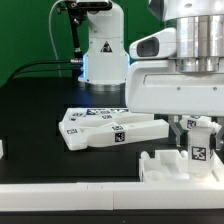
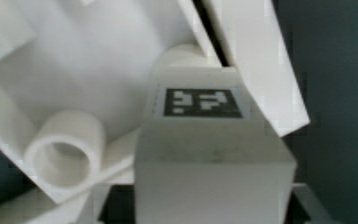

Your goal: Assemble chair

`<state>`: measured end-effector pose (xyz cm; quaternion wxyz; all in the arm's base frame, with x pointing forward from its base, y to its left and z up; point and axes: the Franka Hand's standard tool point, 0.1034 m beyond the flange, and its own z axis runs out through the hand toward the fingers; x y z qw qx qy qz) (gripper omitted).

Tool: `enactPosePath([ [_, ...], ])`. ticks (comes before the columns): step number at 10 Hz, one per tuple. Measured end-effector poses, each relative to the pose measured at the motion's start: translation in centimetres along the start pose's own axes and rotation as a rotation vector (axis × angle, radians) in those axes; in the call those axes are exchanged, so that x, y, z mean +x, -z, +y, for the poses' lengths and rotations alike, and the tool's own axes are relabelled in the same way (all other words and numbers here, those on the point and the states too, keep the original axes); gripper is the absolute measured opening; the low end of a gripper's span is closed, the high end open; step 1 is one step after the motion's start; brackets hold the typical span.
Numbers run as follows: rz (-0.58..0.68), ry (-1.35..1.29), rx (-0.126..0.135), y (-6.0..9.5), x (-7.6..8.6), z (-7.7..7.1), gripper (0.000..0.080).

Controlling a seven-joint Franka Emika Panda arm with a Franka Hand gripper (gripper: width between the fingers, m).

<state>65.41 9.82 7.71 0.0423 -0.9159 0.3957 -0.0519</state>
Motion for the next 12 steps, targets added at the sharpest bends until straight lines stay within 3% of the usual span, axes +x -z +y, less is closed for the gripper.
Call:
enactPosePath([
  [2,-0.038,-0.338,-0.021,0.0,-0.3,0.4,0.0284],
  [5,-0.059,-0.636,-0.012,-0.1,-0.5,0.3,0.0284],
  [7,-0.051,-0.534,-0.014,-0.2,-0.6,0.2,0.0309],
  [8,-0.037,-0.409,-0.009,-0.2,-1.0,-0.3,0.0518],
  [9,-0.006,-0.227,0.030,-0.1,-0.6,-1.0,0.0613],
  [12,0.003,0.083,0.019,-0.1,-0.9,-1.2,0.0647],
])
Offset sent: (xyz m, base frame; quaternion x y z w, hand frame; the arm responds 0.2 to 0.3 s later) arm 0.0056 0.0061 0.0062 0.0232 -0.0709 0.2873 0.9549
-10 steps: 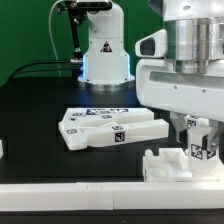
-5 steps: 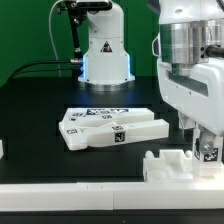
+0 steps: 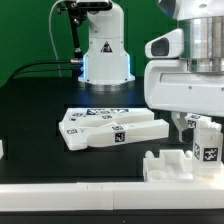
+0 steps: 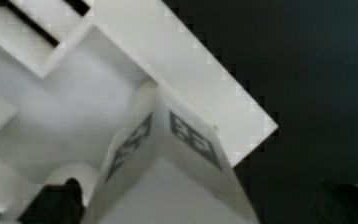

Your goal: Assemble chair

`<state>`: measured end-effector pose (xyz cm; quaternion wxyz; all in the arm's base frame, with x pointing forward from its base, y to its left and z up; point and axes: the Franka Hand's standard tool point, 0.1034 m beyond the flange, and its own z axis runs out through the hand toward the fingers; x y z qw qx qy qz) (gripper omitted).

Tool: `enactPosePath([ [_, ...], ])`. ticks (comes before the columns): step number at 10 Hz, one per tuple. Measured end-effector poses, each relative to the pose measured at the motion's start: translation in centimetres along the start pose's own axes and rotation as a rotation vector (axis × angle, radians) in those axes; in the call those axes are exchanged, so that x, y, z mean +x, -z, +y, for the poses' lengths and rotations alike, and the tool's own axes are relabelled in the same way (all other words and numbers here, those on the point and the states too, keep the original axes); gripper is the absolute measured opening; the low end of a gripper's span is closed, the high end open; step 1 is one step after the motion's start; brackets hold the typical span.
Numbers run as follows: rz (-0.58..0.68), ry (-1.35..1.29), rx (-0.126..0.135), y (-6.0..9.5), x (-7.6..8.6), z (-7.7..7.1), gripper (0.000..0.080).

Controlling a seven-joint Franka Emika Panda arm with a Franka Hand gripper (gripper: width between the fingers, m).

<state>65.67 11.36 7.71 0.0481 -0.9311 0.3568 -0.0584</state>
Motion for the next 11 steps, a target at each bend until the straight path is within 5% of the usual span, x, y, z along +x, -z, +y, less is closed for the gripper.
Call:
enactPosePath([
  [3,0.016,0.467,-0.021,-0.01,-0.02,-0.09,0.0649],
  [5,0.016,0.441,-0.021,-0.05,0.03,-0.01,0.0646],
  [6,0.016,0.441,-0.021,-0.05,0.05,0.00,0.0480],
  [7,0.016,0.427,-0.020,-0.06,0.04,0.00,0.0480],
  [8,0.017,0.345,-0.020,-0.06,0.09,0.04,0.0284],
  [11,0.033,-0.086,-0.033,-0.27,0.90,0.30,0.0286],
])
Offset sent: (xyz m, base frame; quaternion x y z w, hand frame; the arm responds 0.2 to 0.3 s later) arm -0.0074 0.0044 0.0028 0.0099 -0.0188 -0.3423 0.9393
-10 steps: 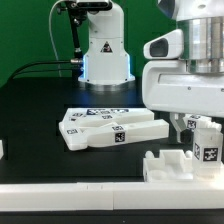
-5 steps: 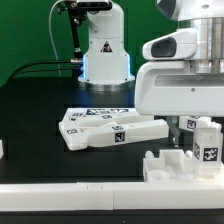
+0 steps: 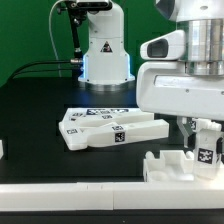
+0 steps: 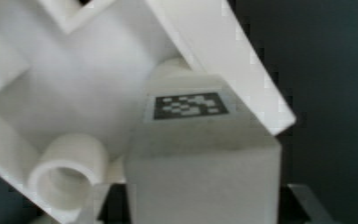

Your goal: Assemble chair

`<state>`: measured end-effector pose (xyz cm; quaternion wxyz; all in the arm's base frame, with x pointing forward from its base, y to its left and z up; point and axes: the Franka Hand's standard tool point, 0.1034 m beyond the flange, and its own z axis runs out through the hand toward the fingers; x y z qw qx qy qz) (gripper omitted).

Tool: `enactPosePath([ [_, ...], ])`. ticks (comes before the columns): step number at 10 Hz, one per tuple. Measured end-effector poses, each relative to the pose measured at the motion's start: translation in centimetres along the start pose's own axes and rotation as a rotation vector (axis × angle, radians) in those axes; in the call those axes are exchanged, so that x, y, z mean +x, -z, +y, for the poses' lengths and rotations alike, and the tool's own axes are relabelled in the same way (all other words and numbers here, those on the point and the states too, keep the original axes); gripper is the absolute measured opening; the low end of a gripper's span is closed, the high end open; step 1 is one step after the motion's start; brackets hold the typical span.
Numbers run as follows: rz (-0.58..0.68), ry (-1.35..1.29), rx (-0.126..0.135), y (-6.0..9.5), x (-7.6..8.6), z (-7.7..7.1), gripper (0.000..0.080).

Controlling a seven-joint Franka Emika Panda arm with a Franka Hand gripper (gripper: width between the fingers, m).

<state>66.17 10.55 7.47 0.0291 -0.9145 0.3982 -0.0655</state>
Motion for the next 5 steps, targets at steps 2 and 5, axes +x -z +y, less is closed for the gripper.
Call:
enactPosePath([
  [2,-0.017,-0.414,-0.010,-0.01,-0.10,0.52,0.0286],
  [5,-0.056,-0.763,-0.017,-0.04,-0.26,0.82,0.0287],
])
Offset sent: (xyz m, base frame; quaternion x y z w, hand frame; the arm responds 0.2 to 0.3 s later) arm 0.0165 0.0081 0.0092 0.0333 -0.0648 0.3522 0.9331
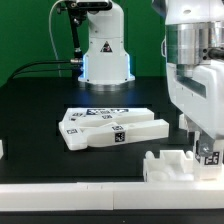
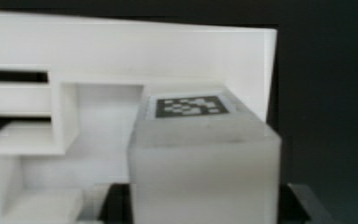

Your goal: Assemble chair

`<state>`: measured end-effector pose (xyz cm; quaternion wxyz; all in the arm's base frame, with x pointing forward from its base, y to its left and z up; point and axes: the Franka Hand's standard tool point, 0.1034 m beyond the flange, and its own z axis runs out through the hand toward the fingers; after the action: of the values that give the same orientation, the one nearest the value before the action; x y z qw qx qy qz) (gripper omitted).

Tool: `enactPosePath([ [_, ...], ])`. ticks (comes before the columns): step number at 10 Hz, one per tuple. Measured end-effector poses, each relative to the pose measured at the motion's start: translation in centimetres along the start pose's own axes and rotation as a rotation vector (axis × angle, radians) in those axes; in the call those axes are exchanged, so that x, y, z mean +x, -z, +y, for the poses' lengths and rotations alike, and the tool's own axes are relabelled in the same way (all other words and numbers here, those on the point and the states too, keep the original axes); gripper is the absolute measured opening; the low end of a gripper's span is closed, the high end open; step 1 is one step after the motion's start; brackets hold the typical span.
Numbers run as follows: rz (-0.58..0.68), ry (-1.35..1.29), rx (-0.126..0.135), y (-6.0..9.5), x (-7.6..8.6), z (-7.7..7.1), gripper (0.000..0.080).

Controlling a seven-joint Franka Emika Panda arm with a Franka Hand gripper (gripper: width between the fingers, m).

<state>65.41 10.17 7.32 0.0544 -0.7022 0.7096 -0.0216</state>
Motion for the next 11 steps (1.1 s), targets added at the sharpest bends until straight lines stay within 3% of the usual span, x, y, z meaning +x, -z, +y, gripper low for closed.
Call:
enactPosePath([
  [2,0.010,0.125,-0.002,0.1,0.0,0.0,0.0287],
  [3,0.028,0.355,-0.010,0.3,-0.5,-0.1,0.0358],
  [4,0.026,0.571,-0.006,0.6,-0.9,-0.3,0.0358],
  [5,0.022,0.703,-0.007,0.5,-1.2,-0.3,0.0555],
  [6,0.024,0.738,-0.009,0.5,-1.0,-0.3,0.0627],
  [11,0.032,1.144,0.002,0.5,-1.5,-0.5,0.0648],
])
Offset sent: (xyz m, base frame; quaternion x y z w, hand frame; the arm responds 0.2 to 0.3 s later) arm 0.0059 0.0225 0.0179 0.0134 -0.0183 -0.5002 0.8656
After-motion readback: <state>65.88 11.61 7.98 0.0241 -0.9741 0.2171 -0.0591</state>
